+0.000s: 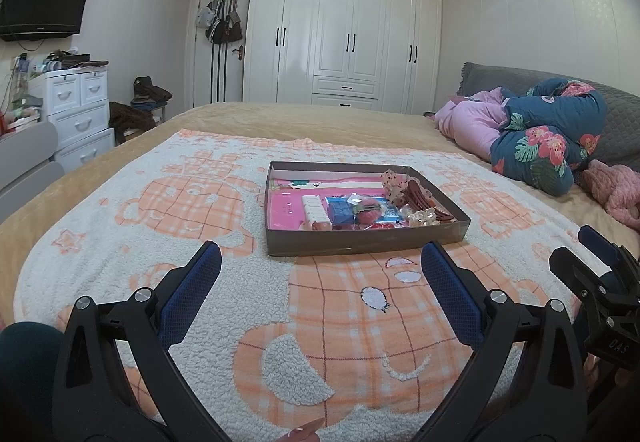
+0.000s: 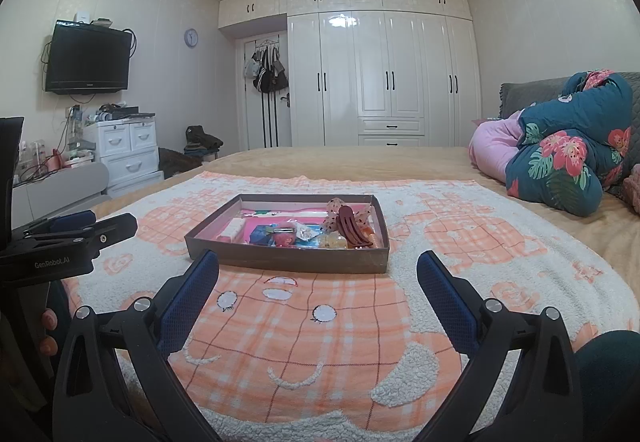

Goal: Organize jewelry

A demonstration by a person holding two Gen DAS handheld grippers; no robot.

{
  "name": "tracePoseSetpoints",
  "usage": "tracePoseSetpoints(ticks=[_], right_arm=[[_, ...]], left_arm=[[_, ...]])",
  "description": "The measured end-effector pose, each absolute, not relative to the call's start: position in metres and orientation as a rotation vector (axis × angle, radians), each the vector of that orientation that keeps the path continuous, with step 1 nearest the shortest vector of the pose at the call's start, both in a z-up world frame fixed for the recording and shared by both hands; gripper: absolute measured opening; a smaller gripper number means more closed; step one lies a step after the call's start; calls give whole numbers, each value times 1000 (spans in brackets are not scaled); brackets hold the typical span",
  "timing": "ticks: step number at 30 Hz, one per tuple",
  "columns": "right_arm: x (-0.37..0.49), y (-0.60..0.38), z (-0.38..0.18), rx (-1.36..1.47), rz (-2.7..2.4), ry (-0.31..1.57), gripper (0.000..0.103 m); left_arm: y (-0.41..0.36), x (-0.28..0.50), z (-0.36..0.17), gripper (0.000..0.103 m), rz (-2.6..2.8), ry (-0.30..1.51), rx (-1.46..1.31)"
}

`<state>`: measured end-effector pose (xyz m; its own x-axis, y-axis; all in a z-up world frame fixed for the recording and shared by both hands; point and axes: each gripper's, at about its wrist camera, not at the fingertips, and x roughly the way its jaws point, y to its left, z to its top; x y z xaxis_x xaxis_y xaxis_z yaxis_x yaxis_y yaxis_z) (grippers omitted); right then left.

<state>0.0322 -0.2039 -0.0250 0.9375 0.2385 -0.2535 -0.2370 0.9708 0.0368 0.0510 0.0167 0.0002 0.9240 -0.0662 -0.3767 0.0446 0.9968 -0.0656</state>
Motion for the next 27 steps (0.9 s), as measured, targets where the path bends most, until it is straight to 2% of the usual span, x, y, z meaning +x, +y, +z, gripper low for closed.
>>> tracePoseSetpoints(ticks=[27], right_arm=[[31,-203,-23,9,235,259,97]], left_arm=[[18,51,0,92,-55,388,-56]])
